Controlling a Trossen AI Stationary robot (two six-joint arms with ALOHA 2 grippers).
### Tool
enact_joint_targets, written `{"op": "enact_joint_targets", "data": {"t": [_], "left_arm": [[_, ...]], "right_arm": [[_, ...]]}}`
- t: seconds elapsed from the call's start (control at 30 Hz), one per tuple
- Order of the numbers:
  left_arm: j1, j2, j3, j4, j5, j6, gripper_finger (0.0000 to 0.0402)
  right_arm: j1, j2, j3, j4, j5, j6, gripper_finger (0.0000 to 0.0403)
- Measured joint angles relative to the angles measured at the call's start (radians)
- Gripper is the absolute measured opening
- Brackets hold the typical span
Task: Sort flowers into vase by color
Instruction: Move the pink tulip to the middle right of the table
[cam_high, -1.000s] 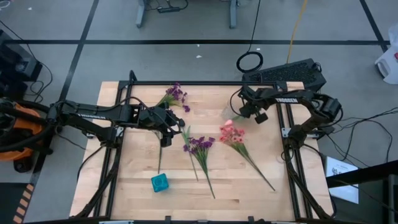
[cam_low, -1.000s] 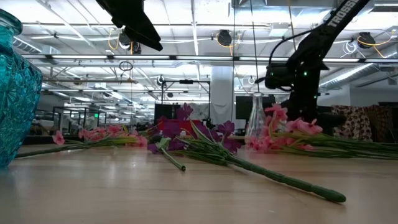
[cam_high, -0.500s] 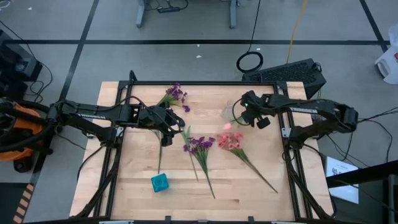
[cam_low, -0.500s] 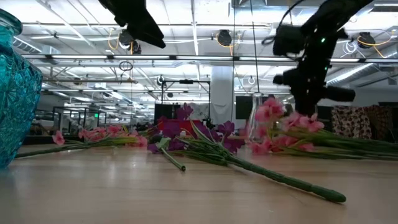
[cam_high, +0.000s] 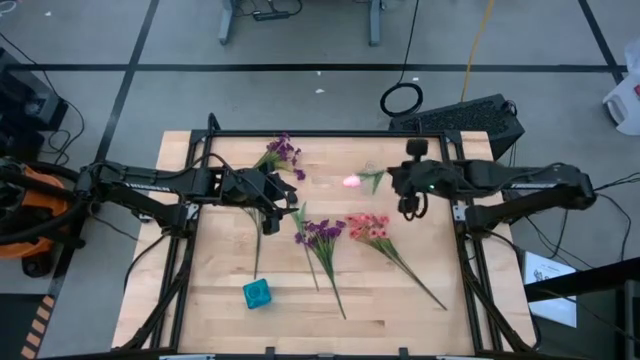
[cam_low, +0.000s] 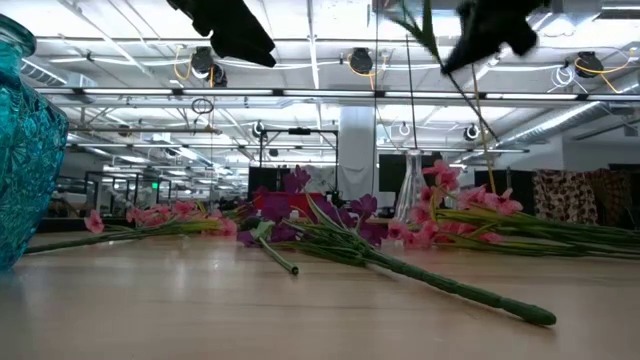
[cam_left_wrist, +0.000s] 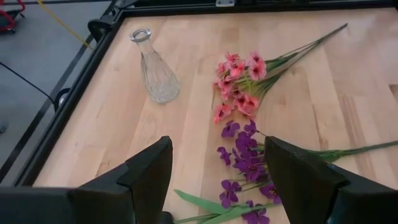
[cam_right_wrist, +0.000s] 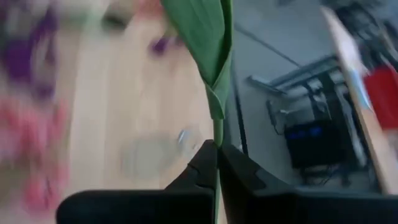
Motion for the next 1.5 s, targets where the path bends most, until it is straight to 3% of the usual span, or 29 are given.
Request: {"op": "enact_joint_targets", "data": {"t": [0.07, 0.17, 0.3, 0.5, 0.83, 1.0, 1.3, 1.5], "left_arm": [[0.0, 0.0, 0.0, 0.0, 0.0, 0.0, 0.0257], [0.0, 0.005, 0.0, 0.0, 0.0, 0.0, 0.0257], [0.0, 0.022, 0.0, -0.001, 0.001, -0.002, 0.0257], [-0.003, 0.071, 0.001, -0.004, 0.012, -0.001, 0.0257], [-0.031, 0.114, 0.001, -0.028, 0.02, -0.021, 0.0257], [-0.074, 0.114, 0.001, -0.019, 0.02, -0.024, 0.0257], [-0.169, 0.114, 0.0, -0.019, 0.021, -0.04, 0.0257], [-0.212, 0.114, 0.0, -0.018, 0.021, -0.055, 0.0257]], "right_arm": [[0.048, 0.032, 0.08, -0.025, 0.07, 0.206, 0.0], [0.106, 0.097, 0.207, -0.132, 0.078, 0.477, 0.0], [0.208, 0.201, 0.333, -0.295, 0.076, 0.726, 0.0], [0.349, 0.33, 0.416, -0.467, 0.047, 1.101, 0.0], [0.536, 0.452, 0.416, -0.567, -0.048, 1.543, 0.0], [0.597, 0.519, 0.393, -0.556, -0.03, 1.691, 0.0], [0.627, 0.612, 0.211, -0.435, -0.086, 1.891, 0.0], [0.627, 0.634, 0.066, -0.234, -0.1, 2.001, 0.0]]}}
